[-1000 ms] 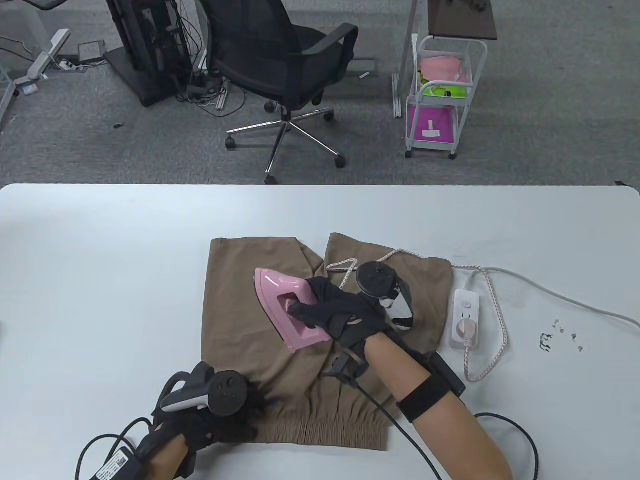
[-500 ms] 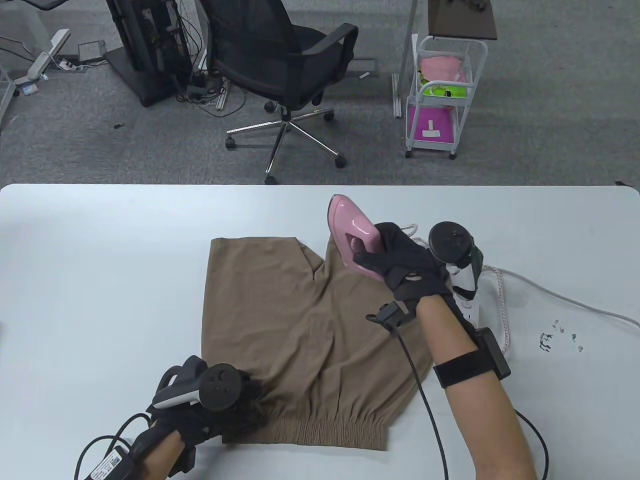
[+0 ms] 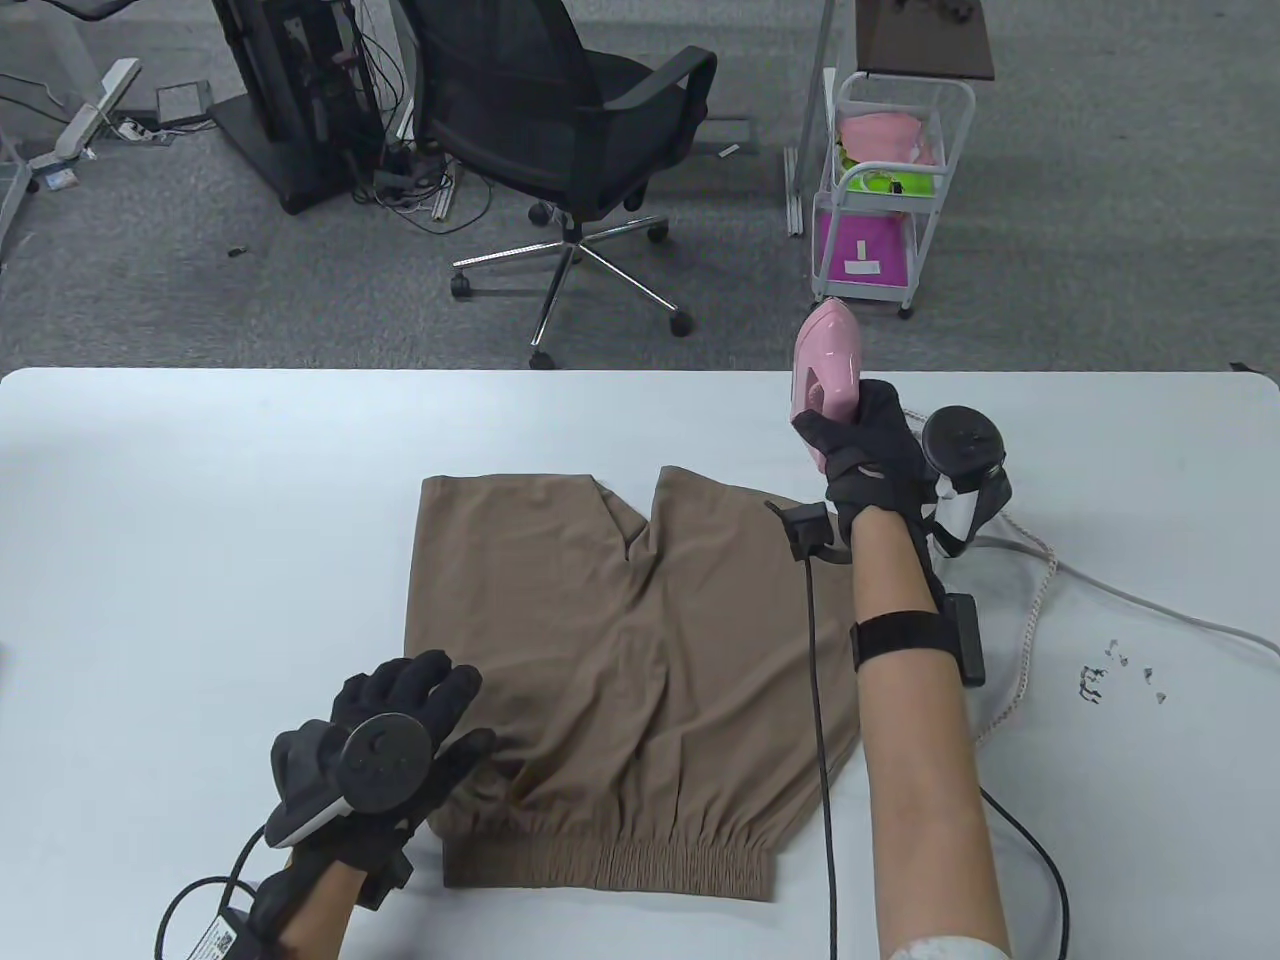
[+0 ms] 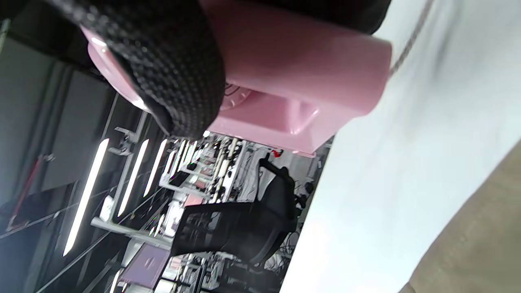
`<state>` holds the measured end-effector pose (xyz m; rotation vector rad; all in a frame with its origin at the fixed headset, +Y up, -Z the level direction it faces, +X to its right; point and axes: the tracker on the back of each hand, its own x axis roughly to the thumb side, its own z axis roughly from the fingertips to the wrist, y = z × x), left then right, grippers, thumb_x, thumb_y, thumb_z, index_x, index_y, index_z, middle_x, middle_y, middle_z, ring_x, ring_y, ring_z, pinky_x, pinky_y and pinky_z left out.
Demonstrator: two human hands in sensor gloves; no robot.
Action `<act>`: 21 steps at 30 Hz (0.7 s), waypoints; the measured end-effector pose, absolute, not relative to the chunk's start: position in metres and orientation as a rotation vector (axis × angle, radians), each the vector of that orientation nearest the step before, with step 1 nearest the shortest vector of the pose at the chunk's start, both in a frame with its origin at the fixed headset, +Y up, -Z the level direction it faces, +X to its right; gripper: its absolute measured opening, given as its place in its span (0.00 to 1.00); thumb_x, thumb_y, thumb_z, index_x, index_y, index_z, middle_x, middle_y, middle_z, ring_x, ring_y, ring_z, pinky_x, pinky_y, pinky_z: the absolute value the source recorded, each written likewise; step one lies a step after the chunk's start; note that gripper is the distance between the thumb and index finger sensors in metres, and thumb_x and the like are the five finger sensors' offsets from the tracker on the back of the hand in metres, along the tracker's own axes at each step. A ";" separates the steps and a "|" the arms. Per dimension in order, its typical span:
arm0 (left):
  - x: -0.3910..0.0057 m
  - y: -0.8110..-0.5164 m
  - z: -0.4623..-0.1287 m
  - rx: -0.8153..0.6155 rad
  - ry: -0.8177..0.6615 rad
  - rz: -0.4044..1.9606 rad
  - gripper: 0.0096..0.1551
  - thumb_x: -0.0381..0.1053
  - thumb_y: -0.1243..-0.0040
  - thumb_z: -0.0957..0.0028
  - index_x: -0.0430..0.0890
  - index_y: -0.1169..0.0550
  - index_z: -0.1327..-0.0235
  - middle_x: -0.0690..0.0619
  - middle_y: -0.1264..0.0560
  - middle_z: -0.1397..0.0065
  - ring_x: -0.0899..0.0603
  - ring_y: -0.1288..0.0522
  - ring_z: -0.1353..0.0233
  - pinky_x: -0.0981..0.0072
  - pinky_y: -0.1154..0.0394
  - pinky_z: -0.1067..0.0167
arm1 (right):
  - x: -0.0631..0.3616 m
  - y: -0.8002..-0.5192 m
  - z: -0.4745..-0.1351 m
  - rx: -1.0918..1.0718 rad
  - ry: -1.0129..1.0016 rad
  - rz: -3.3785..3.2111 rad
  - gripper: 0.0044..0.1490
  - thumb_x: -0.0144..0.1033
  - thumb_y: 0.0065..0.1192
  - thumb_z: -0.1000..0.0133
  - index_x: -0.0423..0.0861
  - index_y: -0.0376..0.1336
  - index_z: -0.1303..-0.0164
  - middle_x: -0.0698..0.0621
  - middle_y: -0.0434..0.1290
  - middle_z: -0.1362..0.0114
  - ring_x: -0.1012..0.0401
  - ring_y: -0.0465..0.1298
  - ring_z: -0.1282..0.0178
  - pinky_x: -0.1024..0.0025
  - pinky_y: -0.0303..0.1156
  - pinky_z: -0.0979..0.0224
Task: Iron shorts with electric iron on table
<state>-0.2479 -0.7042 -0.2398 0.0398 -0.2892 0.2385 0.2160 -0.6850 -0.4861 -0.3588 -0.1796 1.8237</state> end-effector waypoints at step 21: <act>-0.252 -0.711 -0.242 -0.064 -0.295 0.239 0.36 0.67 0.44 0.45 0.55 0.30 0.24 0.47 0.36 0.18 0.34 0.35 0.21 0.26 0.43 0.26 | 0.211 -0.768 -0.537 -0.312 0.030 1.754 0.32 0.39 0.81 0.41 0.63 0.60 0.35 0.60 0.61 0.24 0.57 0.65 0.16 0.46 0.60 0.16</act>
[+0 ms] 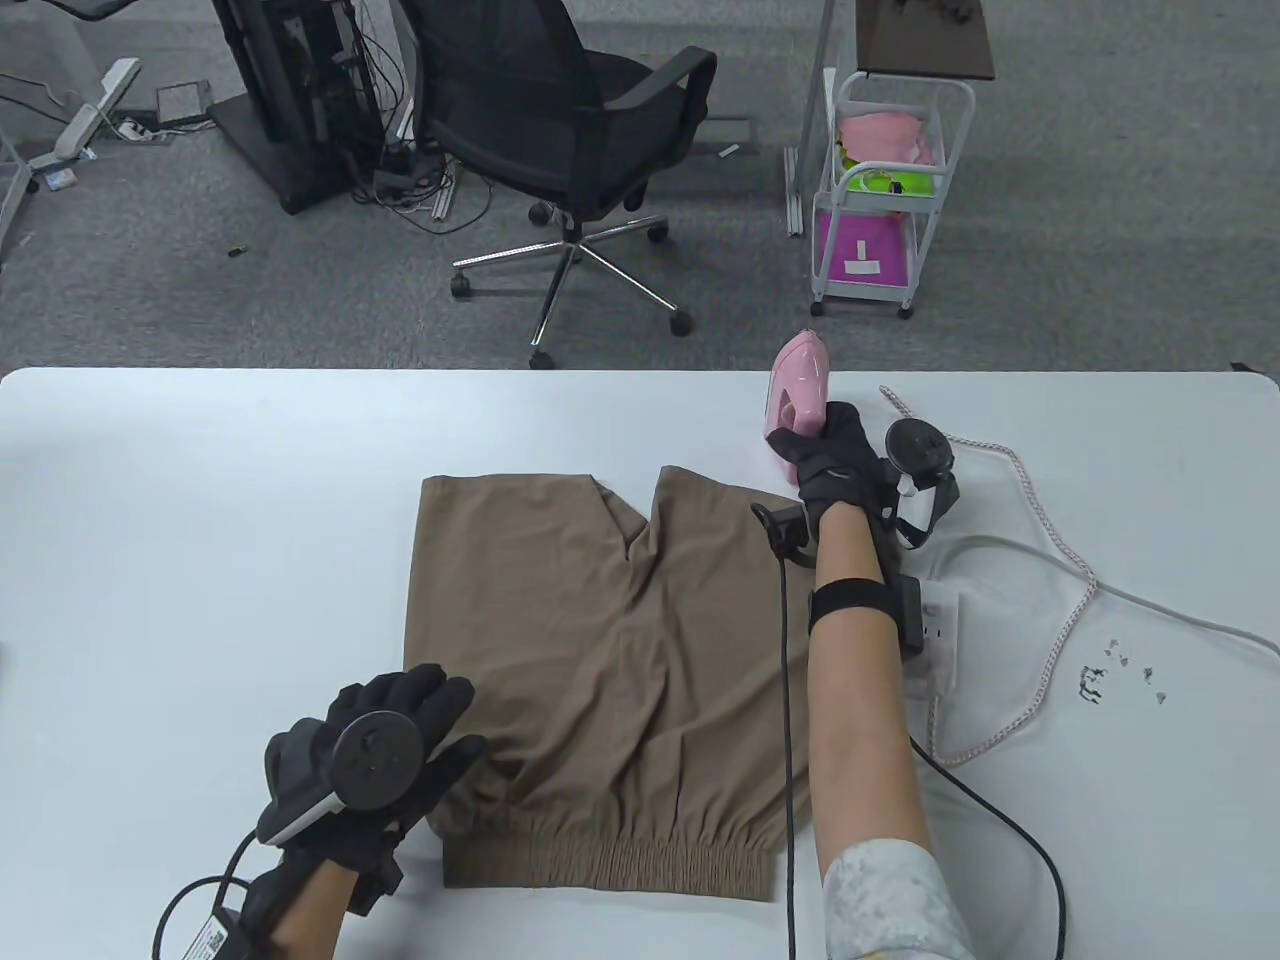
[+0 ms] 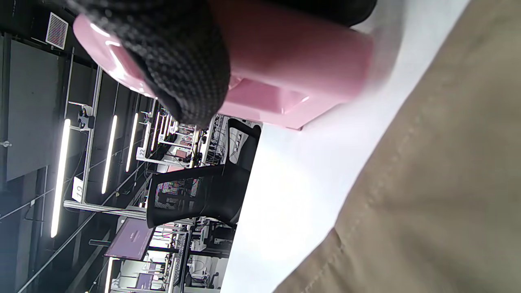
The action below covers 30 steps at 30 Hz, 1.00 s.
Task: Iron shorts with electric iron on table
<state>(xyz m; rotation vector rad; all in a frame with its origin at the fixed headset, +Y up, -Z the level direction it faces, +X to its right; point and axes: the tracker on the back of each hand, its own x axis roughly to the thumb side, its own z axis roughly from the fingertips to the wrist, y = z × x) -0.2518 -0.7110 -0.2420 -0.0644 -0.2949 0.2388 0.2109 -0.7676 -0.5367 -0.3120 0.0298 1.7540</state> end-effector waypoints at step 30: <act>-0.247 -0.706 -0.238 0.002 -0.309 0.210 0.36 0.67 0.44 0.45 0.55 0.30 0.25 0.47 0.34 0.18 0.34 0.33 0.21 0.27 0.42 0.26 | 0.182 -0.688 -0.490 -0.509 0.061 2.246 0.50 0.54 0.68 0.37 0.48 0.47 0.12 0.39 0.51 0.16 0.39 0.59 0.18 0.34 0.57 0.23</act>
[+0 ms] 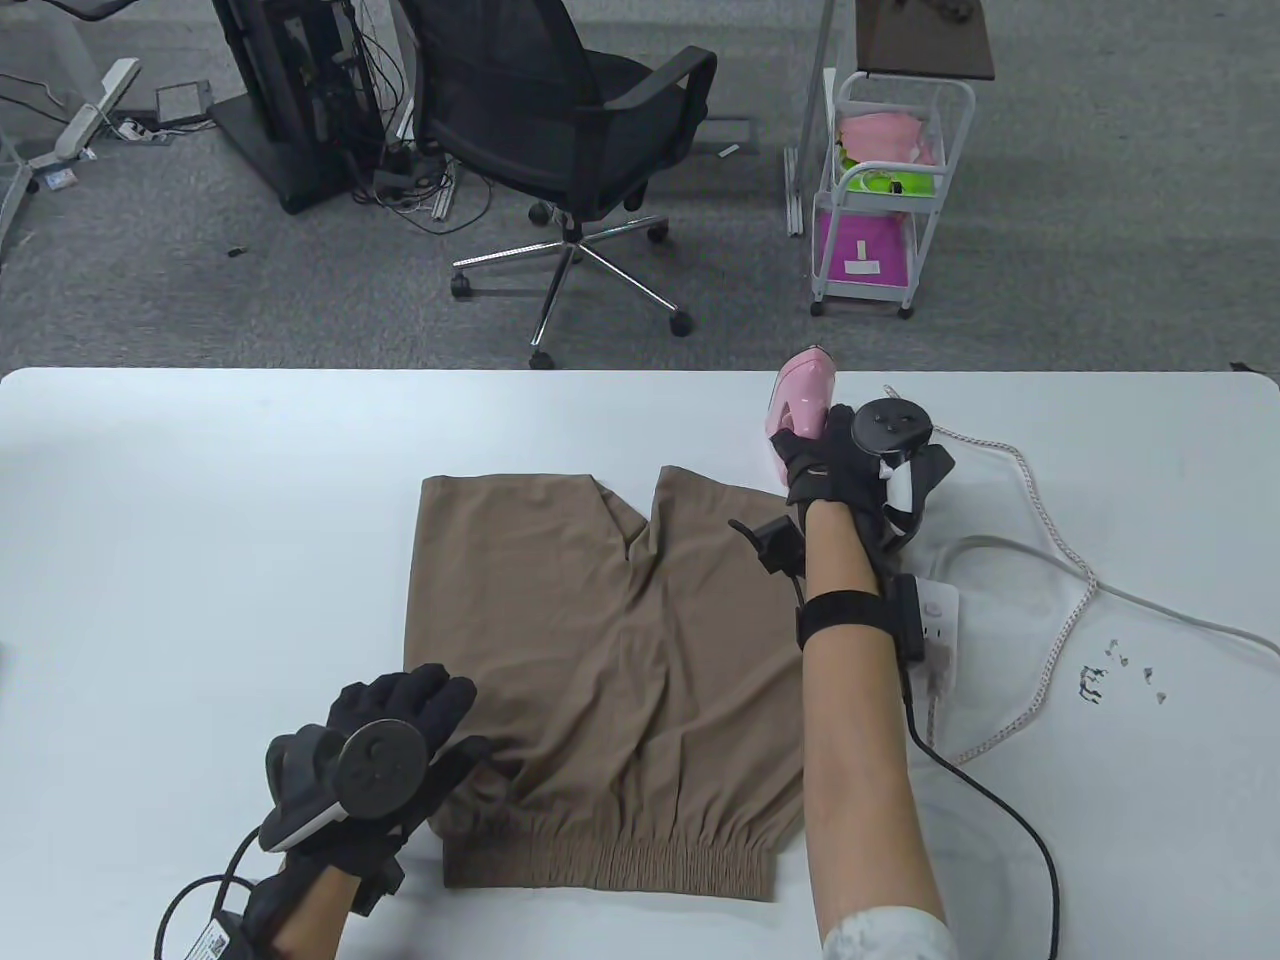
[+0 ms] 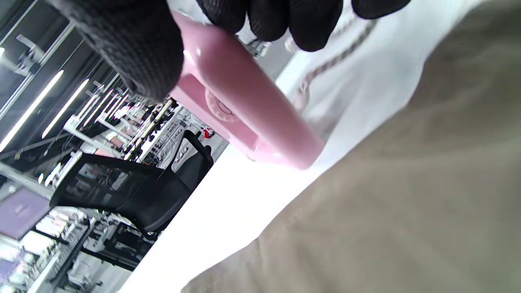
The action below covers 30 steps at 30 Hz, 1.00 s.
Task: Iron shorts with electric iron on table
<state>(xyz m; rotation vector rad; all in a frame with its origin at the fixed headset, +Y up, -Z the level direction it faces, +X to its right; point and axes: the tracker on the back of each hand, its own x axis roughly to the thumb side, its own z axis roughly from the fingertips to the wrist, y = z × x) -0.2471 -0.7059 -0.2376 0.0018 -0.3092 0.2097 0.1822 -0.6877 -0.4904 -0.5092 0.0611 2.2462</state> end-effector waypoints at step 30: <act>-0.240 -0.710 -0.234 0.000 -0.362 0.283 0.36 0.67 0.45 0.45 0.54 0.30 0.25 0.49 0.31 0.20 0.35 0.31 0.22 0.27 0.41 0.26 | 0.241 -0.711 -0.356 -0.174 0.403 3.026 0.42 0.58 0.57 0.34 0.53 0.51 0.12 0.44 0.55 0.13 0.44 0.54 0.14 0.38 0.54 0.20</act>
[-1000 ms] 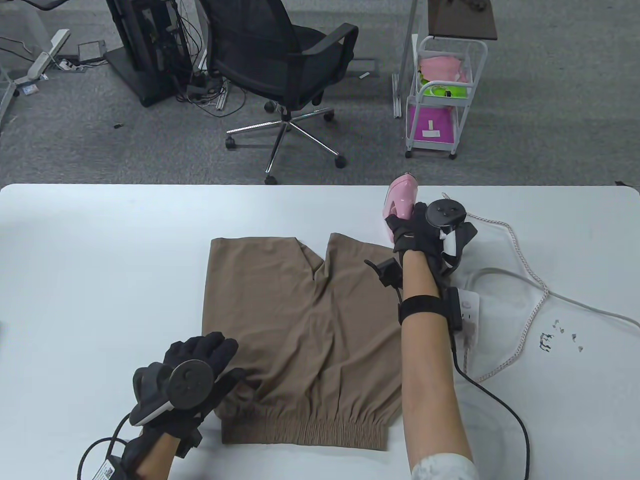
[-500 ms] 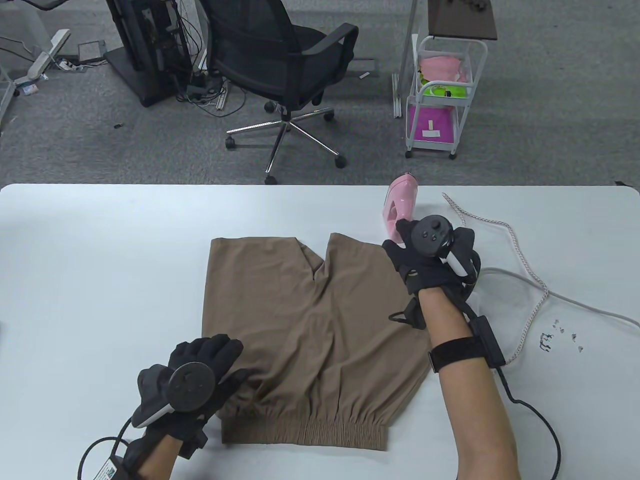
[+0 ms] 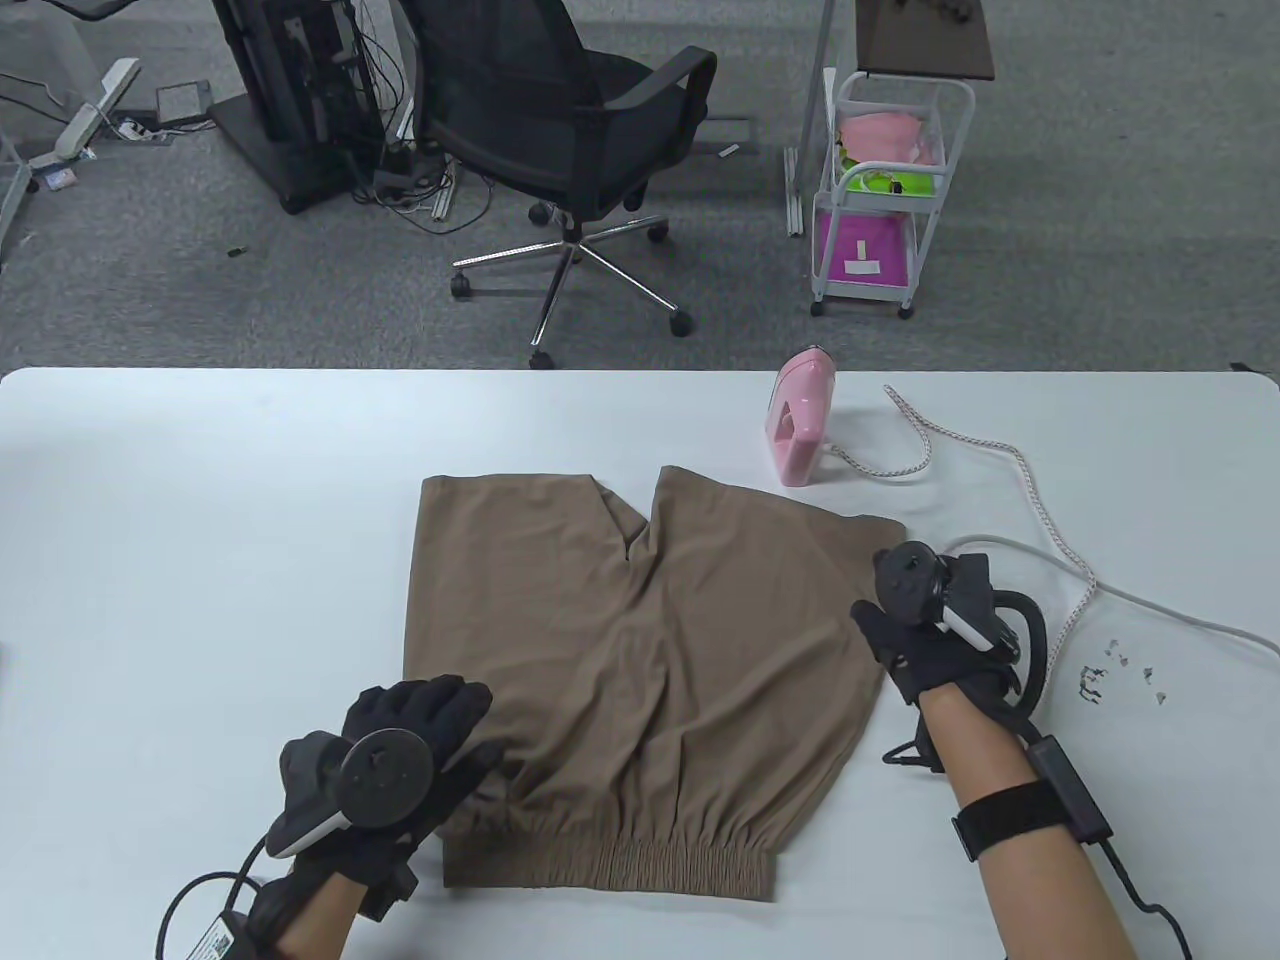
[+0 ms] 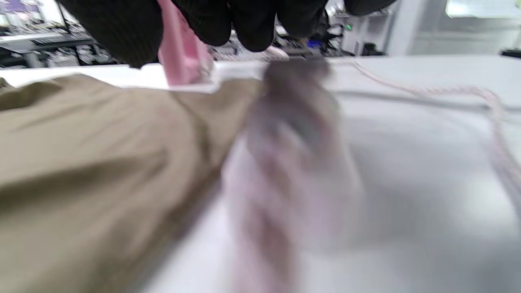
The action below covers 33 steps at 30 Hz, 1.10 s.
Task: Iron shorts with electric iron on table
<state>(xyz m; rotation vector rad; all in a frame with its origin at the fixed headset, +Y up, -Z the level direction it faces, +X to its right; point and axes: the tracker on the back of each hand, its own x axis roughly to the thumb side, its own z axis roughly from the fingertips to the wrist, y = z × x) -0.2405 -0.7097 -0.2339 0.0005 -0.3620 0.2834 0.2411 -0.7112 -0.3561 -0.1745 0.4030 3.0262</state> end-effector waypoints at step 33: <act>-0.222 -0.707 -0.224 0.102 -0.371 0.163 0.36 0.68 0.44 0.45 0.54 0.29 0.26 0.47 0.32 0.20 0.34 0.32 0.22 0.26 0.43 0.26 | 0.246 -0.728 -0.358 -0.196 0.475 3.107 0.40 0.54 0.64 0.36 0.53 0.56 0.16 0.46 0.63 0.19 0.46 0.63 0.17 0.37 0.60 0.21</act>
